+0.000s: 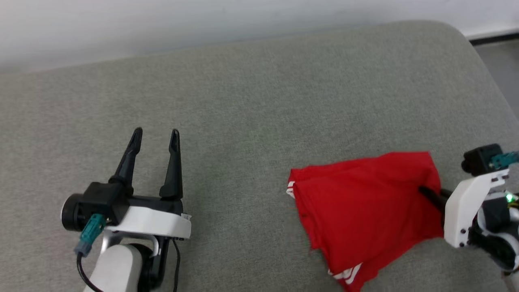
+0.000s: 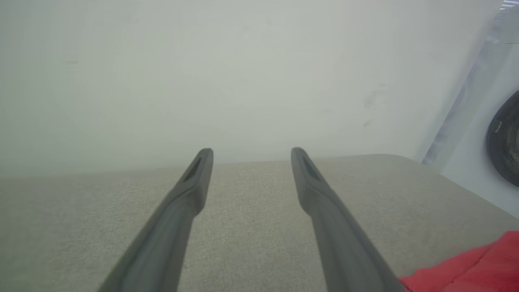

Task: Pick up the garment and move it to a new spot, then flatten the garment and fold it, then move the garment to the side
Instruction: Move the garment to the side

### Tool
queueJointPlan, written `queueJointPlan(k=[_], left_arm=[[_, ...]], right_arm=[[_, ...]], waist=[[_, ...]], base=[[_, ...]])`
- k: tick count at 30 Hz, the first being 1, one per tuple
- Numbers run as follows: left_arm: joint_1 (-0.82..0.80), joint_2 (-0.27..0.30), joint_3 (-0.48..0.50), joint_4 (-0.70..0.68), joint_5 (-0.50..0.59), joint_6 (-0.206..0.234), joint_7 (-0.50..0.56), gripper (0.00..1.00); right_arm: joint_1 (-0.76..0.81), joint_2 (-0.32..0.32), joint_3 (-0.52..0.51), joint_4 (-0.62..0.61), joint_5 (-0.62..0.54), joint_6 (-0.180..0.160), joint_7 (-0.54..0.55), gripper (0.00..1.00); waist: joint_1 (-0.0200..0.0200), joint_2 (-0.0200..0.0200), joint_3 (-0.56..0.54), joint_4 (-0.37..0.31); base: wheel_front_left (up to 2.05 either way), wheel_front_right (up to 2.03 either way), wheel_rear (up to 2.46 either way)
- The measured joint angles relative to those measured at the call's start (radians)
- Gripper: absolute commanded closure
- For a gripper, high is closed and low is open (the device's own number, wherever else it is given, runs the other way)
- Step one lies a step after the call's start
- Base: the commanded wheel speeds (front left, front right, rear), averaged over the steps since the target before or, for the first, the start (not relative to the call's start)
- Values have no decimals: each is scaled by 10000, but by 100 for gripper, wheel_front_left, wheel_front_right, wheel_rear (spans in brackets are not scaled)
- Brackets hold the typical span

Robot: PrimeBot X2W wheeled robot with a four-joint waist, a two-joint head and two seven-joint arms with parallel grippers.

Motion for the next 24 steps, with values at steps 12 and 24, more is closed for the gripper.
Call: queueJointPlan(k=[12, 24], left_arm=[[-1996, 533, -336, -1014, 573, -322, 472, 0], [-3220, 802, -606, -1881, 1012, -435, 698, 0]], right_arm=[[-2828, -1687, -928, 2036, -244, 0, -976, 100], [-4272, -2399, -2951, 3256, -1586, 4, -1985, 100]], waist=[[1, 0, 2608, -883], [1, 0, 4703, -915]], base=[[0, 0, 0], [0, 0, 0]])
